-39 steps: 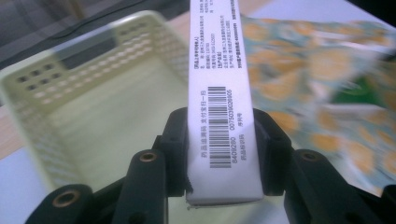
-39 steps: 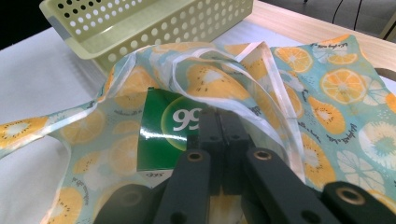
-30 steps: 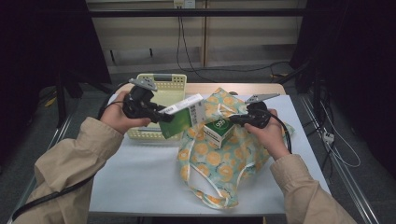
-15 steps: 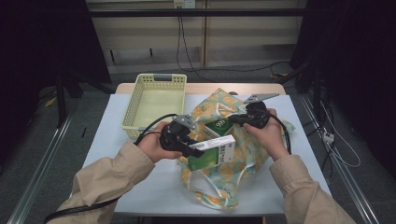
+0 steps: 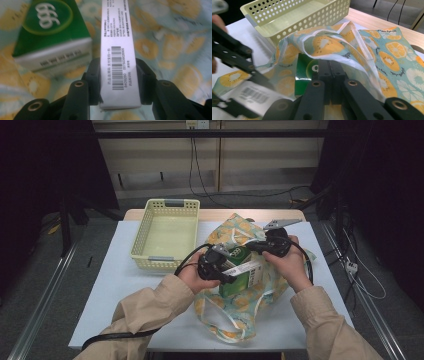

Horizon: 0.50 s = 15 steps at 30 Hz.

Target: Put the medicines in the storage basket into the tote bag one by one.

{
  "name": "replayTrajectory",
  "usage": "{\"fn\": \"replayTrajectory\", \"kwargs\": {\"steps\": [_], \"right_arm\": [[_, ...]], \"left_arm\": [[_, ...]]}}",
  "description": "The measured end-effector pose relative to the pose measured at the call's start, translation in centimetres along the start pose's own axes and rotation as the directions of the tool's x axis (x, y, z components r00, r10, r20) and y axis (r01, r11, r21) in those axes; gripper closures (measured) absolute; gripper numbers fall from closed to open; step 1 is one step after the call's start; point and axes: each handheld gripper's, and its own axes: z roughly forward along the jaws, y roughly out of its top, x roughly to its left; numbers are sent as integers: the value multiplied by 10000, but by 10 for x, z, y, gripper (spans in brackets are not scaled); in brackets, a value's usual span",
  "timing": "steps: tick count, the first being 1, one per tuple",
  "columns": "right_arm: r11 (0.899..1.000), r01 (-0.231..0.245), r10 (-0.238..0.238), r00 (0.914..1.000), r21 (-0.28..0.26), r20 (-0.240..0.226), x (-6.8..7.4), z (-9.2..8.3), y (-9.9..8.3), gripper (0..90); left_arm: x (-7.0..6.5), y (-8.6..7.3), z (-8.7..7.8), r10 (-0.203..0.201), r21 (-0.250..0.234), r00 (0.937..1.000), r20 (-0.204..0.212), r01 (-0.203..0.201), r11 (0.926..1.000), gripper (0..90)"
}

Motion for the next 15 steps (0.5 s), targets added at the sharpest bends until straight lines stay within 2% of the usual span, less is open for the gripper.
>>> {"fn": "replayTrajectory", "kwargs": {"steps": [1, 4, 5, 6, 9, 10, 11, 12, 13, 14, 15], "right_arm": [[10000, 4, -4, 10000, -10, 5, 0, -1, 0, 900], [10000, -37, 37, 10000, -49, 11, -1, -3, 1, 900], [10000, -48, 48, 10000, -76, 14, -1, -3, 1, 900], [10000, -56, 56, 10000, -80, -4, -1, -3, 1, 900], [9999, -72, 72, 10000, -90, -31, -1, -3, 0, 900], [9999, -75, 74, 10000, -91, -44, -1, -2, 0, 900], [10000, -40, 39, 10000, -70, -40, -1, -2, 0, 900], [10000, -11, 11, 10000, -54, -38, 0, -2, 0, 900], [10000, -20, 20, 10000, -41, -32, -1, -1, 0, 900], [10000, -31, 31, 10000, -38, -48, -1, -1, -1, 900], [10000, -45, 45, 10000, -33, -42, -1, -1, -1, 900]], "left_arm": [[1, 2, 4, -29, -86, 9999, -136, 27, 10000, 623], [6, 9, 16, -601, -510, 9981, 152, 608, 9968, 622], [4, 12, 20, -632, -480, 9978, -176, 623, 9969, 622], [5, 15, 24, -613, -680, 9980, 175, 624, 9957, 622], [4, 21, 35, -519, -1054, 9983, 257, 543, 9929, 611], [3, 22, 38, -481, -1138, 9978, 458, 531, 9921, 592], [2, 22, 39, -500, -1112, 9969, 615, 566, 9922, 529], [0, 21, 39, -483, -1011, 9968, 644, 547, 9934, 424], [-2, 19, 37, -255, -821, 9983, 524, 297, 9962, 330], [-4, 17, 33, -155, -757, 9995, 288, 177, 9970, 273], [-4, 12, 29, -63, -871, 9970, 769, 131, 9961, 256]]}}
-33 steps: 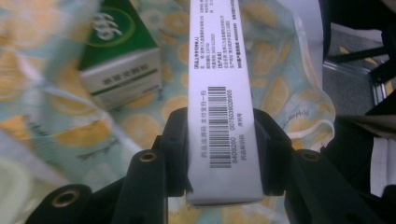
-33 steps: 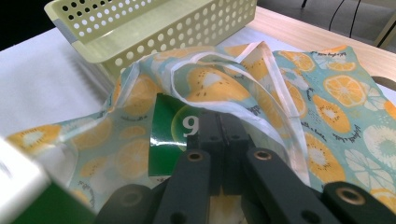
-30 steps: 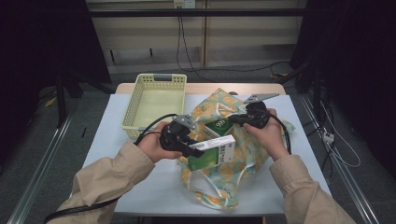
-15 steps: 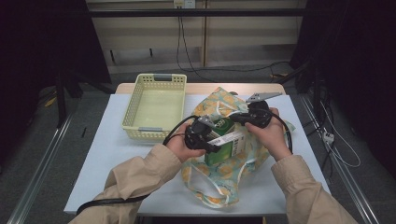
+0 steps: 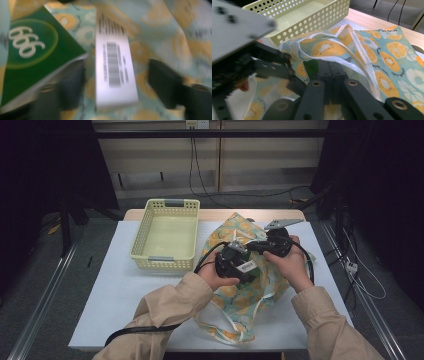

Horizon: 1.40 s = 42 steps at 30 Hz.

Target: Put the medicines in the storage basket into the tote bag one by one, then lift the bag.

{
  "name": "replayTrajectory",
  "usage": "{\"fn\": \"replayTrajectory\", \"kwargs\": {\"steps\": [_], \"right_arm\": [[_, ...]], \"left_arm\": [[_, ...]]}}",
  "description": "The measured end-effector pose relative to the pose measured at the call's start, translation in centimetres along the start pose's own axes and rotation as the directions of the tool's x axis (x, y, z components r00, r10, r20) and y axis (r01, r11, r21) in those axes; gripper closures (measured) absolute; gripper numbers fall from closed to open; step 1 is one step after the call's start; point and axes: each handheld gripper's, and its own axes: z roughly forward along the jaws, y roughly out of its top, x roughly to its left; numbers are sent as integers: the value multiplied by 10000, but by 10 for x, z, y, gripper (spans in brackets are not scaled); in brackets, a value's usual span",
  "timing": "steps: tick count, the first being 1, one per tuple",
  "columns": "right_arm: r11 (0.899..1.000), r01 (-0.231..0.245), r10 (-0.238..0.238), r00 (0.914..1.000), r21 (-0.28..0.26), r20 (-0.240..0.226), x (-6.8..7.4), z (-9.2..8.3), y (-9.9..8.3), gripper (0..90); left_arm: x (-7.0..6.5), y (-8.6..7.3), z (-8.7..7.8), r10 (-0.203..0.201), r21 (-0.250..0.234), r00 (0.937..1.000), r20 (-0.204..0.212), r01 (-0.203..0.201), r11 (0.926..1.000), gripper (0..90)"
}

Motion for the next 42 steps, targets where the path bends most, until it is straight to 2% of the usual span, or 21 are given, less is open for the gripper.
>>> {"fn": "replayTrajectory", "kwargs": {"steps": [4, 7, 8, 9, 10, 11, 12, 16, 18, 24, 25, 27, 28, 29, 30, 31, 32, 33, 34, 38, 42], "right_arm": [[10000, -55, 55, 10000, 32, -8, -1, 2, -1, 900], [9999, -74, 74, 10000, 77, -25, -1, 5, -2, 900], [9999, -81, 81, 10000, 80, -27, 0, 6, -3, 900], [9999, -85, 86, 10000, 94, -38, -1, 7, -3, 900], [9998, -83, 83, 10000, 157, -39, -1, 8, -4, 900], [9998, -91, 92, 10000, 184, -16, -1, 9, -4, 900], [9997, -118, 119, 9999, 214, -8, -1, 10, -4, 900], [9996, -124, 123, 9999, 244, 41, -2, 11, -4, 900], [9995, -173, 171, 9998, 260, 68, -3, 10, -4, 900], [9995, -198, 196, 9998, 240, 82, -2, 9, -4, 900], [9995, -204, 202, 9998, 240, 86, -2, 9, -4, 900], [9995, -205, 203, 9998, 235, 91, -2, 8, -4, 900], [9995, -202, 200, 9998, 234, 94, -2, 8, -4, 900], [9995, -188, 185, 9998, 251, 107, -2, 8, -4, 900], [9995, -192, 190, 9998, 235, 99, -3, 7, -4, 900], [9996, -198, 196, 9998, 198, 102, -3, 6, -3, 900], [9997, -190, 188, 9998, 175, 108, -4, 6, -3, 900], [9997, -184, 182, 9998, 175, 98, -4, 5, -3, 900], [9997, -195, 193, 9998, 148, 112, -5, 4, -3, 900], [9998, -184, 183, 9997, 63, 162, -6, -3, 1, 900], [9998, -132, 134, 9997, -139, 197, -6, -12, 10, 900]], "left_arm": [[-3, -19, -24, 318, 204, 9993, 210, -323, 9993, 180], [-5, -33, -45, 298, 333, 9996, 20, -299, 9990, 165], [-7, -36, -54, 378, 432, 9985, -392, -361, 9984, 156], [-7, -40, -61, 341, 405, 9979, -544, -319, 9987, 161], [-5, -44, -67, 144, 199, 9994, -302, -138, 9997, 158], [-4, -48, -75, 102, 300, 9971, -760, -79, 9995, 152], [-2, -53, -81, -56, 173, 9978, -668, 68, 9998, 151], [0, -76, -101, -563, 310, 9915, -1176, 604, 9977, 139], [2, -88, -105, -673, 483, 9865, -1492, 752, 9960, 125], [7, -109, -96, -1091, 1136, 9777, -1793, 1308, 9849, 121], [8, -111, -94, -1043, 1248, 9775, -1835, 1284, 9838, 134], [10, -114, -89, -933, 1399, 9788, -1822, 1198, 9829, 281], [11, -116, -86, -1210, 1228, 9737, -1931, 1464, 9816, 343], [13, -118, -85, -1243, 1333, 9740, -1894, 1509, 9795, 394], [13, -119, -84, -1260, 1232, 9736, -1902, 1510, 9808, 558], [13, -119, -84, -1254, 1252, 9714, -2018, 1526, 9803, 693], [15, -118, -87, -1223, 1308, 9757, -1817, 1472, 9804, 773], [16, -115, -89, -1358, 1219, 9752, -1748, 1583, 9798, 862], [17, -111, -92, -1322, 1211, 9747, -1801, 1553, 9804, 891], [24, -81, -121, -1681, 604, 9738, -1533, 1790, 9820, 900], [32, -41, -157, -2015, -474, 9692, -1417, 1966, 9793, 900]]}}
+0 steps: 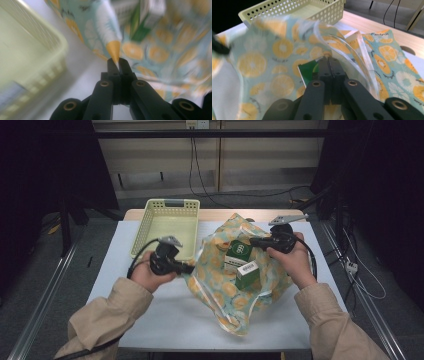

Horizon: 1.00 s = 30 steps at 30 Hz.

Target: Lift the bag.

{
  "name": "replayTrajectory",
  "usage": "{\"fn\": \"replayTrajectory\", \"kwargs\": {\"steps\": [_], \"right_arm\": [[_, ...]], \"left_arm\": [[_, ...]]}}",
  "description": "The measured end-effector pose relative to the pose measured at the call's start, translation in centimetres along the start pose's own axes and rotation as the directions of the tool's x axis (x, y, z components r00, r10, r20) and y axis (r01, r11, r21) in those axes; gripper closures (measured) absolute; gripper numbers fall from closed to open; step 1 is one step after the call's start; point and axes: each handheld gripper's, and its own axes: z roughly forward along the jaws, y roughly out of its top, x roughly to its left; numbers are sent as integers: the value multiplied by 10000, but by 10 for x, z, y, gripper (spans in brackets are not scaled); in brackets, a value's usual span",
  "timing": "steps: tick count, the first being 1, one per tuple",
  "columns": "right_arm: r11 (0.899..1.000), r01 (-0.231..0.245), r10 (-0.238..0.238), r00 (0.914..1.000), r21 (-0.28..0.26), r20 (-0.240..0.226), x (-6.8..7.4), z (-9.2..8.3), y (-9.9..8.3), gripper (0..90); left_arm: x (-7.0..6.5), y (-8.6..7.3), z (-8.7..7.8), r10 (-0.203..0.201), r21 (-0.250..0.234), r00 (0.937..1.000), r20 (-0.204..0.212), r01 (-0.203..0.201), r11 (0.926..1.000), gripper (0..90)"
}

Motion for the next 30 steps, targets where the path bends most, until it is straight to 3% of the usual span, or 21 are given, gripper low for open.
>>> {"fn": "replayTrajectory", "kwargs": {"steps": [7, 13, 15, 16, 18, 19, 20, 21, 22, 24, 26, 28, 30], "right_arm": [[9989, 193, -190, 9998, -437, 75, 2, -20, 30, 900], [9929, 422, -407, 9990, -1111, 160, 4, -43, 68, 900], [9914, 440, -421, 9989, -1229, 184, 4, -50, 78, 900], [9908, 463, -444, 9989, -1274, 177, 4, -53, 81, 900], [9915, 319, -323, 9995, -1259, -11, 4, -55, 83, 900], [9933, 150, -176, 9996, -1148, -210, 3, -53, 81, 875], [9942, 29, -89, 9984, -1072, -555, 4, -51, 79, 791], [9956, -3, -74, 9966, -936, -820, 6, -48, 75, 677], [9973, -11, -41, 9974, -733, -718, 9, -45, 71, 555], [9981, 74, -107, 9985, -619, -543, 15, -44, 62, 414], [9980, 103, -143, 9978, -628, -640, 18, -47, 50, 294], [9981, 61, -88, 9990, -609, -442, 19, -54, 37, 241], [9976, 136, -168, 9988, -673, -467, 18, -63, 23, 233]], "left_arm": [[-11, 83, -45, 297, -991, 9995, -67, -302, 9946, 900], [-22, 153, -83, 535, -2078, 9979, -352, -596, 9763, 900], [-22, 168, -91, 497, -2349, 9978, -430, -584, 9703, 900], [-21, 172, -91, 476, -2327, 9975, -520, -584, 9708, 900], [-14, 170, -84, 199, -2130, 9996, -224, -242, 9767, 900], [-11, 165, -79, 39, -2076, 9997, -247, -89, 9782, 858], [-8, 160, -74, 9, -1938, 9989, -458, -98, 9810, 712], [-6, 153, -69, -48, -1737, 9979, -648, -65, 9848, 489], [-3, 144, -66, -139, -1649, 9975, -699, 21, 9863, 311], [2, 123, -62, 46, -1350, 9991, -414, -102, 9908, 226], [5, 98, -62, 376, -1297, 9982, -459, -433, 9906, 146], [10, 70, -65, 479, -1214, 9982, -371, -520, 9912, 96], [17, 42, -69, 498, -1145, 9988, -27, -497, 9922, 68]]}}
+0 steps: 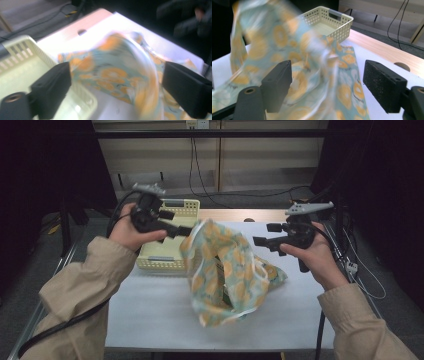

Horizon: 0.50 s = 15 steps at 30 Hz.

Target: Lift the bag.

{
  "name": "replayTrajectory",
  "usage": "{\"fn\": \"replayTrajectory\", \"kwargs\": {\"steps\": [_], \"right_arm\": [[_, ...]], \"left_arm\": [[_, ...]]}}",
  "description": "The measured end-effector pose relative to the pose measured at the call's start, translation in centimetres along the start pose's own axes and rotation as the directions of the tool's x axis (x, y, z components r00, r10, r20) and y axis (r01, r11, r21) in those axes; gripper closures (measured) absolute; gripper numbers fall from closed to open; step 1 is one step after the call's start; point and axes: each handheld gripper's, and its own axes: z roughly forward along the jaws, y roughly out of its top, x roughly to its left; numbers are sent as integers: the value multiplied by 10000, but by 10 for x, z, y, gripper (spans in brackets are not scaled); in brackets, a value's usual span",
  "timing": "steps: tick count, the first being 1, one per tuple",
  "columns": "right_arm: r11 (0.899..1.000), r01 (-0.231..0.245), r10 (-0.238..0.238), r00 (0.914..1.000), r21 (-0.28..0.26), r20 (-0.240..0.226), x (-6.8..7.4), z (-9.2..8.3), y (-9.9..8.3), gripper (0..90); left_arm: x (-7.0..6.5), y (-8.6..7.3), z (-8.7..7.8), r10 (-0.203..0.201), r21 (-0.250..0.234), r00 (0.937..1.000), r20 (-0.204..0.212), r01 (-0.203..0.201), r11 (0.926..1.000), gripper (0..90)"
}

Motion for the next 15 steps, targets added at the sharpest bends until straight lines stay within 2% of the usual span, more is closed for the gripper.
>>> {"fn": "replayTrajectory", "kwargs": {"steps": [1, 2, 4, 5, 6, 7, 8, 11, 12, 14, 15], "right_arm": [[10000, 49, -49, 9999, -1, 105, 0, -5, -6, 227], [9999, 152, -152, 9997, -23, 166, 0, -9, -13, 227], [9997, 153, -152, 9999, -181, 77, 1, -16, -28, 227], [9998, 124, -123, 9999, -148, 89, 2, -18, -36, 225], [9998, 172, -170, 9996, -87, 209, 4, -19, -44, 220], [9998, 159, -158, 9998, -74, 134, 5, -19, -52, 220], [10000, 62, -62, 10000, -37, 59, 7, -18, -60, 220], [9998, 149, -151, 9997, 122, 213, 13, -16, -88, 213], [9999, 57, -60, 9997, 130, 251, 14, -15, -98, 208], [9997, -233, 232, 9996, 67, 146, 15, -13, -117, 207], [9996, -221, 217, 9995, 185, 230, 15, -11, -126, 201]], "left_arm": [[2, -14, -3, 13, -37, 10000, 23, -13, 10000, 68], [3, -28, -4, -11, 139, 10000, 38, 11, 9999, 58], [5, -54, -6, -198, 50, 9998, 101, 198, 9998, 57], [5, -67, -6, -190, 214, 9997, 124, 188, 9996, 57], [5, -79, -6, -173, 151, 9998, 114, 171, 9997, 58], [5, -91, -5, -235, 117, 9997, 114, 233, 9997, 56], [4, -102, -3, -228, 195, 9997, 132, 225, 9996, 57], [3, -133, -1, -99, 22, 9998, 198, 99, 9999, 58], [3, -144, 0, -106, -164, 9996, 252, 110, 9998, 58], [2, -160, 2, -86, -219, 9996, 275, 92, 9997, 60], [2, -166, 3, -120, -368, 9995, 301, 131, 9992, 60]]}}
